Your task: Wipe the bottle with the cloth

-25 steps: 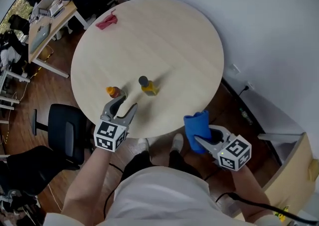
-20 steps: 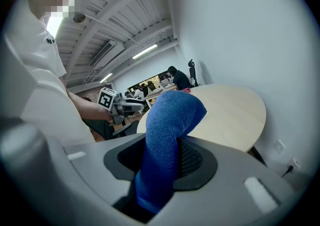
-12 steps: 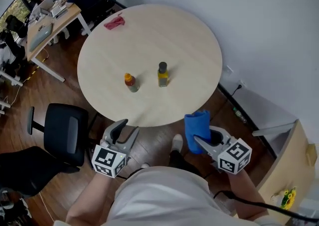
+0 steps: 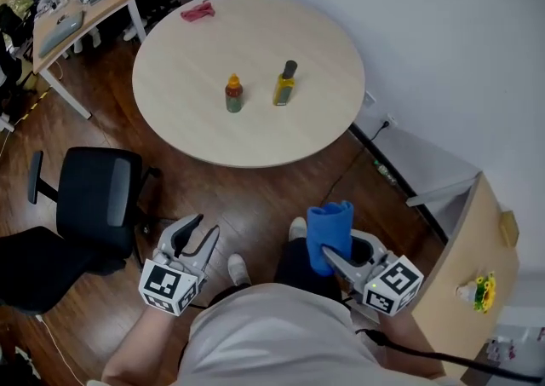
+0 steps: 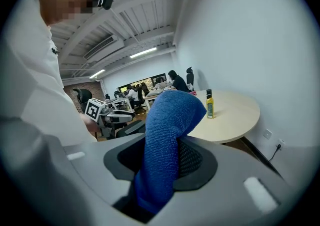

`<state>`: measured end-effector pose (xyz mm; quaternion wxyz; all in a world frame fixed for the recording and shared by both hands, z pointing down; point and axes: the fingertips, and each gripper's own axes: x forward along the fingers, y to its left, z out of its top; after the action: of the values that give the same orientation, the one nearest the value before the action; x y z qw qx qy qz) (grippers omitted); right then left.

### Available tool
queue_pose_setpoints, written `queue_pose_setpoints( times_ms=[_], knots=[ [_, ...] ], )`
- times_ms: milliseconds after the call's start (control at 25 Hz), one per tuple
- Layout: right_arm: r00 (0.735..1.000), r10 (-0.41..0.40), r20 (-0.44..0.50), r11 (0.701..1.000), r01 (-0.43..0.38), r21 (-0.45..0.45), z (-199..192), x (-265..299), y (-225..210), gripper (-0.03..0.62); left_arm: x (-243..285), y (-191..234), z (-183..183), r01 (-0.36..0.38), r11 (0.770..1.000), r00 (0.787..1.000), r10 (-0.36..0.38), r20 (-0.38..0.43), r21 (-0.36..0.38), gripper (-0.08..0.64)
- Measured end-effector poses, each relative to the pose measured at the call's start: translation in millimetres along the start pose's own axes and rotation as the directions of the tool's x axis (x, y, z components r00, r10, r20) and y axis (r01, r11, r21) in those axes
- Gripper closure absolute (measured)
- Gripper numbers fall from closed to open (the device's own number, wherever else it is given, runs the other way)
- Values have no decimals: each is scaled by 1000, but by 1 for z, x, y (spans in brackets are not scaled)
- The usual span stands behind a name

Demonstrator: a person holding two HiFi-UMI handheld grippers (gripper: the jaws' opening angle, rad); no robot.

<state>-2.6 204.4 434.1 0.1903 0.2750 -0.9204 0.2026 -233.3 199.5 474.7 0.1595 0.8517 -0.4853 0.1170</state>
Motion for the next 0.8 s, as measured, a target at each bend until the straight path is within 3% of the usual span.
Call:
queue_pose_setpoints(
  times_ms=[440, 600, 800],
  knots=[
    [999, 12, 34, 1000, -11, -28, -28, -74, 38, 434, -36, -43, -30, -64, 998, 998, 64, -24, 15, 400],
    [999, 7, 40, 1000, -6, -22, -50, -125, 41, 434, -29, -93, -21, -50, 999, 999, 50, -4, 10, 400],
    [999, 16, 45, 1000, -15, -8, -94, -173, 47, 434, -26, -165, -24, -10, 998, 1000, 10, -3, 61, 400]
  ],
)
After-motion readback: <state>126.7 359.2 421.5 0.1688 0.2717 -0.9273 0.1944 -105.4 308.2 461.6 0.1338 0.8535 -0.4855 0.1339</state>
